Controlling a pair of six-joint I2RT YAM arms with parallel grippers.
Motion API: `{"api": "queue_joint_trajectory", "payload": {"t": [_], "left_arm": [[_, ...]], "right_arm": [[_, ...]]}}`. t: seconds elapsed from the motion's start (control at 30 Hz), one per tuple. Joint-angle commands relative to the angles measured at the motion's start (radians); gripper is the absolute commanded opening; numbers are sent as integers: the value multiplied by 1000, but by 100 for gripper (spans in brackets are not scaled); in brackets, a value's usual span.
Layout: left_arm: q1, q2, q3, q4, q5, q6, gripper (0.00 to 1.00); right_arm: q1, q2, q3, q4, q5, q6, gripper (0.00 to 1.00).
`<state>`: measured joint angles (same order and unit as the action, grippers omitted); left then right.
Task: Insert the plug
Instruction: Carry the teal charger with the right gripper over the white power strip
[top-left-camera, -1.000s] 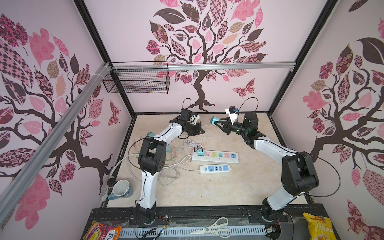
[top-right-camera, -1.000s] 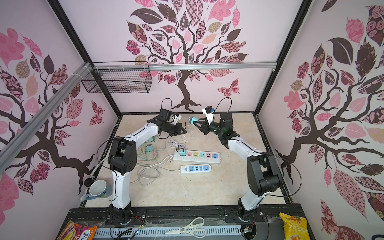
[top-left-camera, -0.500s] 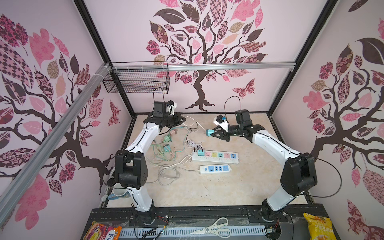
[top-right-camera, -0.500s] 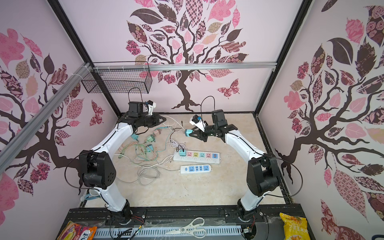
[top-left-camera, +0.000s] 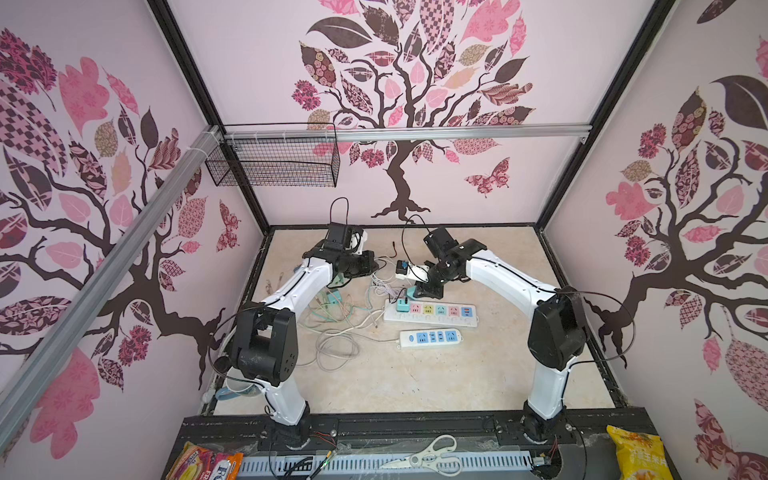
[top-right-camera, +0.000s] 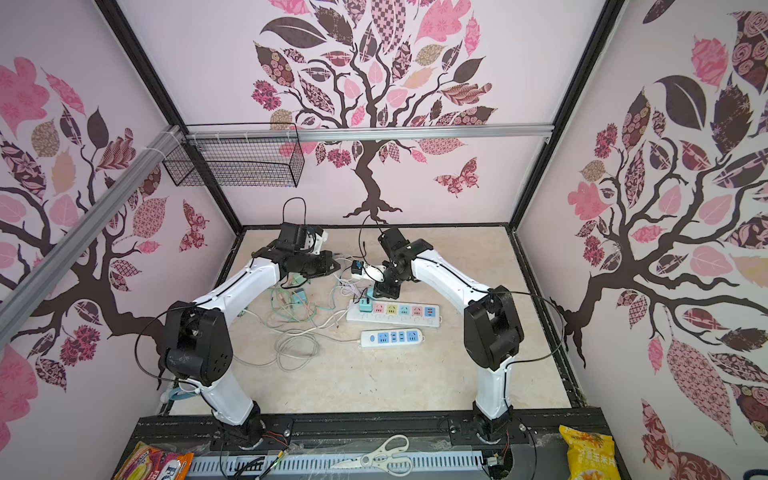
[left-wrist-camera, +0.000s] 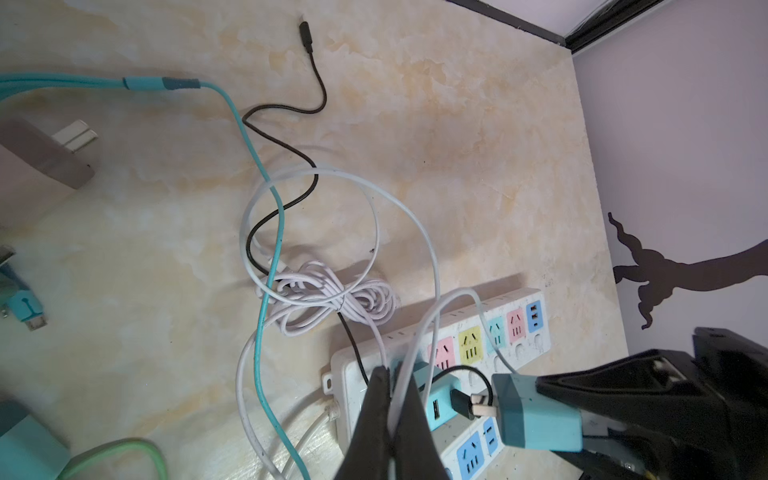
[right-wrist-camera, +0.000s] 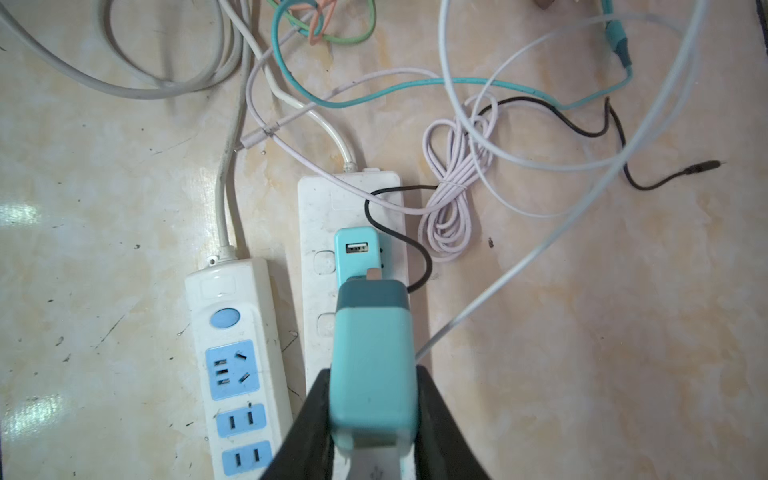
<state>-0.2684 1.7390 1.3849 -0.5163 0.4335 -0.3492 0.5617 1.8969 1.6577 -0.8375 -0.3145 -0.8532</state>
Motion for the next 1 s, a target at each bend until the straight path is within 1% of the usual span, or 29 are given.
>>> {"api": "queue_joint_trajectory", "payload": {"t": [0.0,0.17,0.37,0.5,0.63,0.73,0.87,0.97], "left_arm": [[5,-48,-46,34,-40,-10,0],[5,-50,-55,43,-36,-14,0],[6,-44,-55,44,-34,-8,0],[7,-44,-57,45,-35,-8,0],[13,-48,-63,60,-29,-20,0],[15,-41,-60,59,-25,-24,0],[15,-33,-58,55,-14,-28,0],[15,-41,-61,55,-26,-27,0]], "right_arm": [[13,64,65,-161,162,7,0],[40,109,125,-218,204,26,0],[58,85,179,-270,172,25,0],[58,45,146,-244,221,16,0],[60,84,135,-296,270,28,0],[62,91,143,-299,313,54,0],[61,60,136,-296,347,43,0],[62,51,121,-301,344,46,0]]}}
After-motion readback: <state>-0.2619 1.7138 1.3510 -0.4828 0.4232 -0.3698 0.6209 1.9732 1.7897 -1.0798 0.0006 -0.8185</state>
